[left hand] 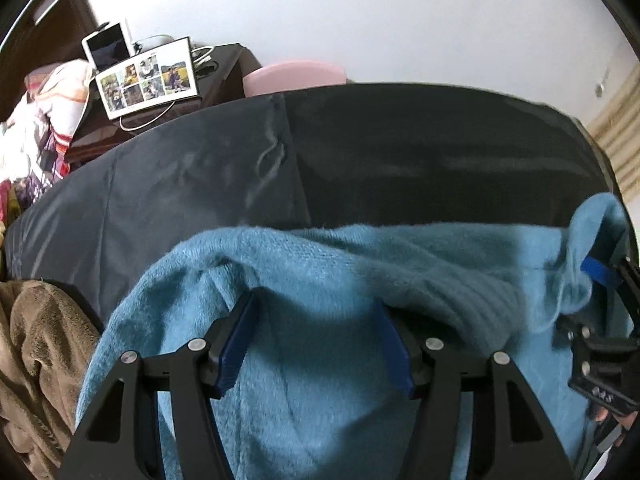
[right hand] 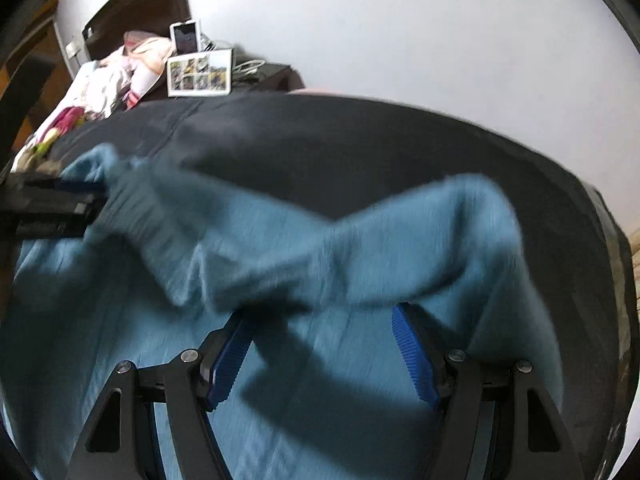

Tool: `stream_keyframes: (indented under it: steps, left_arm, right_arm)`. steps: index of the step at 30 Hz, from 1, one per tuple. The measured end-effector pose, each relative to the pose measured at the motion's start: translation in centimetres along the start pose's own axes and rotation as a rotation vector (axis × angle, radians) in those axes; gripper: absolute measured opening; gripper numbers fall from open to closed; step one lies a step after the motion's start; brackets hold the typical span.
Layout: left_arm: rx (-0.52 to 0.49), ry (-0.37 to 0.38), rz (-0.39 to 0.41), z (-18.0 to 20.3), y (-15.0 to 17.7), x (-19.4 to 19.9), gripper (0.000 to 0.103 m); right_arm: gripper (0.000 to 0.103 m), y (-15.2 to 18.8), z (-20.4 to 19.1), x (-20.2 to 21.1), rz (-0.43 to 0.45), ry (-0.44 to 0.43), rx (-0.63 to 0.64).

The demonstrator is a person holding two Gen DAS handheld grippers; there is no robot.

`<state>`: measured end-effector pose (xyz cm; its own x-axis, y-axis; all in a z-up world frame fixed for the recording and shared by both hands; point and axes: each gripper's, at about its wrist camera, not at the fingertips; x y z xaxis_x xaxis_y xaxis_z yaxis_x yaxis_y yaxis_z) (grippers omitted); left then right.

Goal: Fold clothes
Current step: 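Open both tools and release the sweater onto the dark sheet, then grasp the sweater hem with the left tool while the right tool presses it flat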

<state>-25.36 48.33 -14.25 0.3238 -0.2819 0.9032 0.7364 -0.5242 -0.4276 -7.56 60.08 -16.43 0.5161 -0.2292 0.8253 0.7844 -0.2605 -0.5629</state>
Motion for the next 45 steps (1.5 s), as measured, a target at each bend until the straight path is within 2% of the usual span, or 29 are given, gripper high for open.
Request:
stream_keyframes:
  steps: [6, 9, 14, 17, 22, 26, 32, 39, 44, 45]
  left_arm:
    - [0.147, 0.047, 0.069, -1.8, -0.2, -0.1, 0.064]
    - [0.103, 0.021, 0.082, -1.2, -0.3, -0.3, 0.066]
    - [0.033, -0.014, 0.092, -0.4, -0.1, -0.6, 0.070]
    - [0.029, -0.005, 0.086, -0.4, -0.1, -0.5, 0.071]
    - [0.110, 0.073, 0.042, -1.8, 0.0, 1.0, 0.071]
    - [0.147, 0.104, 0.050, -2.9, 1.2, 3.8, 0.071]
    - [0.165, 0.089, 0.024, -4.3, 5.1, 7.7, 0.072]
    - [0.201, -0.006, -0.011, -8.1, 13.2, 12.4, 0.072]
    - [0.281, -0.096, -0.038, -12.5, 19.7, 15.0, 0.072]
    - [0.305, -0.115, -0.041, -13.5, 21.2, 15.5, 0.072]
  right_arm:
    - [0.072, -3.2, 1.8, -1.2, 0.081, 0.064, -0.107]
    - [0.072, -3.8, 1.8, -3.4, 0.046, 0.074, -0.096]
    - [0.077, -4.2, 1.5, -4.2, 0.061, 0.075, -0.107]
    - [0.077, -4.3, 1.3, -4.1, 0.038, 0.067, -0.095]
    - [0.077, -3.4, 0.4, -1.3, 0.027, 0.042, -0.087]
    - [0.077, -1.4, -1.5, 1.5, 0.012, -0.002, -0.047]
    - [0.077, 5.0, -5.1, 5.2, -0.073, -0.092, -0.006]
    - [0.077, 12.6, -10.6, 9.6, -0.126, -0.173, 0.076]
    - [0.077, 17.2, -12.9, 12.2, -0.138, -0.193, 0.119]
    - [0.081, 18.0, -13.3, 12.5, -0.136, -0.189, 0.129]
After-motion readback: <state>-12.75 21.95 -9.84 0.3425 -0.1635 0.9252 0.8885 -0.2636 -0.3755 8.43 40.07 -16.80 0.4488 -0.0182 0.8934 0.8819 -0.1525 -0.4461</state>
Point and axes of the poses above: each gripper's, at about its wrist camera, not at the fingertips, and x roughly against the way its jaws point, z to its right, y to its underside, and after that the axes turned 5 degrees about z, right-handed
